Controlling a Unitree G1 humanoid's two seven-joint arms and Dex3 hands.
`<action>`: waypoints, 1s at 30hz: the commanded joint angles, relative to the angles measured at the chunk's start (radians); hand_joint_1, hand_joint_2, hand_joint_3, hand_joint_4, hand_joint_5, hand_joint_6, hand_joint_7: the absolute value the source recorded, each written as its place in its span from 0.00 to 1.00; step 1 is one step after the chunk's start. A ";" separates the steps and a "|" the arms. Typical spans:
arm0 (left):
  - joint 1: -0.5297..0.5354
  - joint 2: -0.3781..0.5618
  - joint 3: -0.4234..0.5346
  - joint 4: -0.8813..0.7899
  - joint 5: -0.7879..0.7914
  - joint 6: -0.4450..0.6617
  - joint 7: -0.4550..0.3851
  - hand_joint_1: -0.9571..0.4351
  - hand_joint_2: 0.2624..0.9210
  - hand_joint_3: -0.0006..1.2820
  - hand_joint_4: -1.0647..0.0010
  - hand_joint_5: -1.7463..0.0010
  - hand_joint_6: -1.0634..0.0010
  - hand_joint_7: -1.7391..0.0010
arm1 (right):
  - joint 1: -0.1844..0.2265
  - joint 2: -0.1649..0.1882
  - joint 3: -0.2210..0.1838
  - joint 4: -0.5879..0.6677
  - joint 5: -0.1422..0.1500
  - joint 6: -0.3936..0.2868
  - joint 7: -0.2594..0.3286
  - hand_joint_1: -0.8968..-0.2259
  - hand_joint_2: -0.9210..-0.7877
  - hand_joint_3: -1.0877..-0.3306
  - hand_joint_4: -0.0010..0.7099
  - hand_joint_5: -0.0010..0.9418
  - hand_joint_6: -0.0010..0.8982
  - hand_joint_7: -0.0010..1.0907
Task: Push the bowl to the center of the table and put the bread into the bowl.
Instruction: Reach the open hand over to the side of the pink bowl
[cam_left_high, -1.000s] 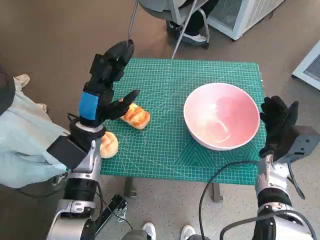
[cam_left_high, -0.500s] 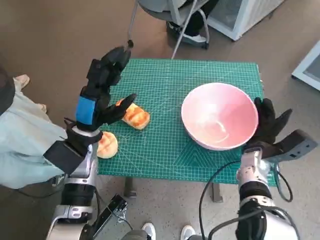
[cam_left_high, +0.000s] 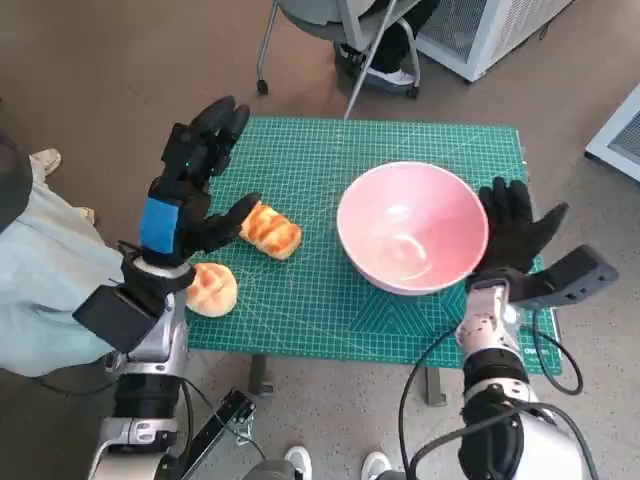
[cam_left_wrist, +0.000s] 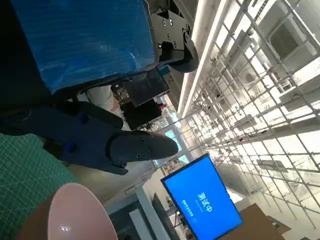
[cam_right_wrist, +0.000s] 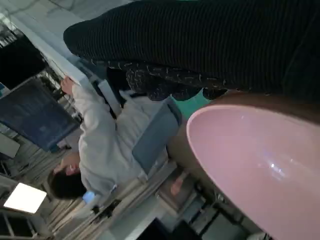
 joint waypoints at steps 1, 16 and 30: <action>0.025 0.008 0.009 -0.014 0.010 -0.005 0.014 0.38 1.00 0.21 0.68 1.00 0.82 0.74 | -0.010 0.028 -0.007 0.014 0.010 0.024 -0.016 0.60 0.00 0.23 0.46 0.01 0.27 0.50; 0.042 0.010 0.010 -0.030 0.019 0.003 0.039 0.38 1.00 0.21 0.68 1.00 0.80 0.77 | -0.048 0.072 0.000 0.018 0.000 0.043 -0.088 0.58 0.00 0.28 0.57 0.03 0.29 0.67; 0.057 0.020 0.015 -0.023 0.036 -0.008 0.054 0.38 1.00 0.21 0.68 1.00 0.79 0.78 | -0.051 0.025 0.082 0.006 -0.094 0.007 -0.088 0.65 0.00 0.27 0.57 0.02 0.27 0.66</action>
